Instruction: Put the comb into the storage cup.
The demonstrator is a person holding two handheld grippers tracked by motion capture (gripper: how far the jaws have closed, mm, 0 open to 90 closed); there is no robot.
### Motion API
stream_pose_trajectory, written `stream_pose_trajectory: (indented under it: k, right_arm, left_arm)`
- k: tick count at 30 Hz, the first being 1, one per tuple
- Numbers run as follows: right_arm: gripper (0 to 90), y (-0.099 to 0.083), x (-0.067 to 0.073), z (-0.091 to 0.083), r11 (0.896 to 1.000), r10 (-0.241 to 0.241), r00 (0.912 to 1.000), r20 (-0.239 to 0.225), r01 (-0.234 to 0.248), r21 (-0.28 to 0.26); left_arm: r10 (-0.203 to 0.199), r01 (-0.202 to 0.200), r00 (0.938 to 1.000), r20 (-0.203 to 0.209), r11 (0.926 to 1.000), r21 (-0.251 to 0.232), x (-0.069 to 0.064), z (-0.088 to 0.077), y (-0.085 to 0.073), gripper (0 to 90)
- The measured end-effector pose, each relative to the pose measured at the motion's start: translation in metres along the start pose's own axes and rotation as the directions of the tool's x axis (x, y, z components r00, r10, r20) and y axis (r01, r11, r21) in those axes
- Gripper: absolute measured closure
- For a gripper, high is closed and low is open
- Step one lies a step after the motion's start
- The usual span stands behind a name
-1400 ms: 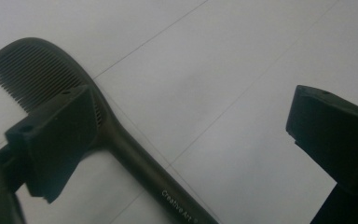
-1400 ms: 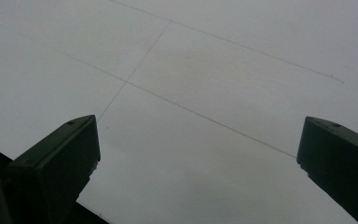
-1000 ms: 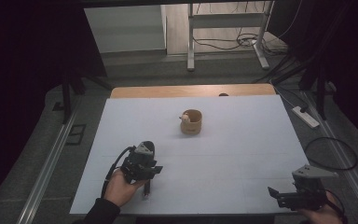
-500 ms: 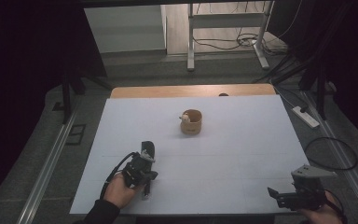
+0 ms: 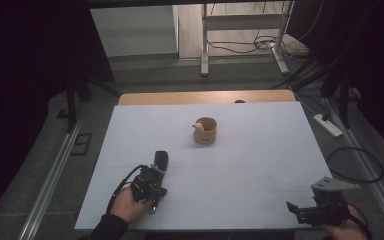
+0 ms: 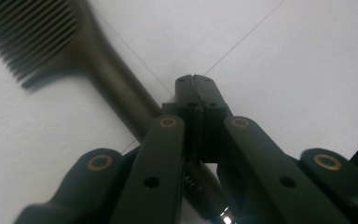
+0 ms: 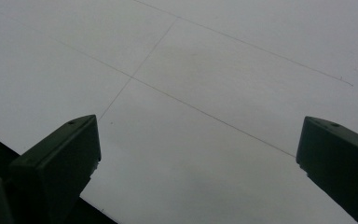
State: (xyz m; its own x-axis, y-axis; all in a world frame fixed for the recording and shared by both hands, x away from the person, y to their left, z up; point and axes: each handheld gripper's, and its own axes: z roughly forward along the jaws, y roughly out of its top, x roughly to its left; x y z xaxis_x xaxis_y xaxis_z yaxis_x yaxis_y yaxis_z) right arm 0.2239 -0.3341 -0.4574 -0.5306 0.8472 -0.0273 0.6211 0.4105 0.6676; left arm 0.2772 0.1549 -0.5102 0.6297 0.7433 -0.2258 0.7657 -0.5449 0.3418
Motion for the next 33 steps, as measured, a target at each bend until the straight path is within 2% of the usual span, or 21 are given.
stream_pose_trajectory:
  k: [9,11,14,19,25,28,31,33]
  right_arm:
    - [0.0,0.000,0.000,0.000,1.000,-0.004,1.0000,0.000,0.004,0.003]
    - [0.0,0.000,0.000,0.000,1.000,-0.004,1.0000,0.000,0.004,0.002]
    - [0.0,0.000,0.000,0.000,1.000,-0.005,1.0000,0.000,0.005,0.003]
    - [0.0,0.000,0.001,0.000,1.000,-0.006,1.0000,0.000,0.006,0.006]
    - [0.0,0.000,0.001,0.000,1.000,-0.007,1.0000,0.000,0.007,0.006]
    - [0.0,0.000,0.001,0.001,1.000,-0.008,1.0000,0.000,0.008,0.007]
    - [0.0,0.000,0.001,0.001,1.000,-0.008,1.0000,0.000,0.008,0.007]
    - [0.0,0.000,0.001,0.001,1.000,-0.009,1.0000,0.000,0.009,0.007]
  left_arm:
    - [-0.037,0.037,0.9993,-0.008,0.9993,0.000,0.012,-0.004,-0.006,88.6]
    - [-0.034,0.034,0.9993,-0.012,0.9994,-0.002,0.014,-0.005,-0.006,88.6]
    - [-0.046,0.046,0.9985,-0.028,0.9989,-0.011,0.018,-0.007,-0.008,88.6]
    - [-0.059,0.058,0.9980,-0.021,0.9981,-0.020,0.019,-0.008,-0.009,88.6]
    - [-0.019,0.017,0.9993,-0.031,0.9973,-0.072,0.012,-0.018,-0.007,87.8]
    - [0.012,-0.018,0.9984,-0.055,0.9937,-0.111,0.005,-0.026,-0.006,83.4]
    - [0.025,-0.034,0.9969,-0.075,0.9921,-0.121,0.003,-0.028,-0.006,79.2]
    - [0.020,-0.031,0.9962,-0.085,0.9918,-0.124,0.004,-0.028,-0.006,74.7]
